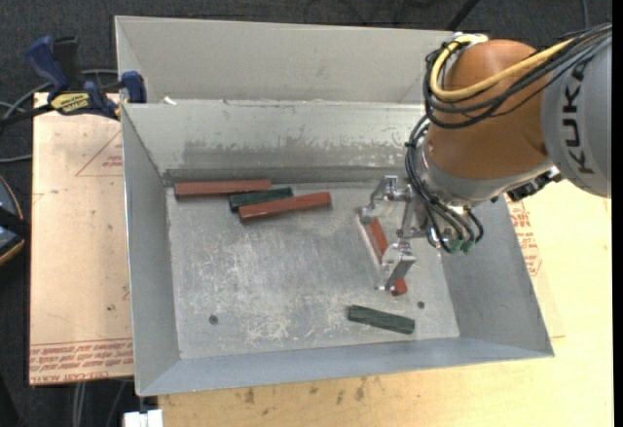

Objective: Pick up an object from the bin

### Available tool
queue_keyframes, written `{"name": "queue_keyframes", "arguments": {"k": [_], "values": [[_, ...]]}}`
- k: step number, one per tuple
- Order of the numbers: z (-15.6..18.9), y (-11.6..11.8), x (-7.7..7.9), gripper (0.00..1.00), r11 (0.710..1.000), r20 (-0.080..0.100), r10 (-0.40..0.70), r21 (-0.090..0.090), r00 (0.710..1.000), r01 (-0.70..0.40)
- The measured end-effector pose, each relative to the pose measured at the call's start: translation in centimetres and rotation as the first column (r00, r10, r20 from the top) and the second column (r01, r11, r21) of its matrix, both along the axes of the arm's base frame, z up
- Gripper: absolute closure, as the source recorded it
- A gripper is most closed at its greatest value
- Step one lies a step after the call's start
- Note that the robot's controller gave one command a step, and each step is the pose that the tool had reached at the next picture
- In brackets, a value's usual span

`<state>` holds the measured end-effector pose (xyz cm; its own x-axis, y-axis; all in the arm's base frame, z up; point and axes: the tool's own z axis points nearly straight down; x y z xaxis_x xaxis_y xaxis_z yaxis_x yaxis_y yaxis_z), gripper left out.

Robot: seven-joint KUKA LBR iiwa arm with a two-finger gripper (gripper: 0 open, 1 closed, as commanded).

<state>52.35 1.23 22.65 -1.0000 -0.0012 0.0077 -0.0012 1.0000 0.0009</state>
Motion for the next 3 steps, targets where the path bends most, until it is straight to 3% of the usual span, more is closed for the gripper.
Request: {"name": "queue_keyframes", "arguments": {"k": [1,2,3], "values": [[0.4,0.0,0.2,0.0,1.0,0.009,0.0,0.0,1.0,0.0],[-6.2,-2.2,-1.7,0.0,1.0,0.013,0.025,0.0,1.0,-0.025],[-6.9,-5.8,-4.1,0.0,1.0,0.006,0.026,-0.001,1.0,-0.026]]}}
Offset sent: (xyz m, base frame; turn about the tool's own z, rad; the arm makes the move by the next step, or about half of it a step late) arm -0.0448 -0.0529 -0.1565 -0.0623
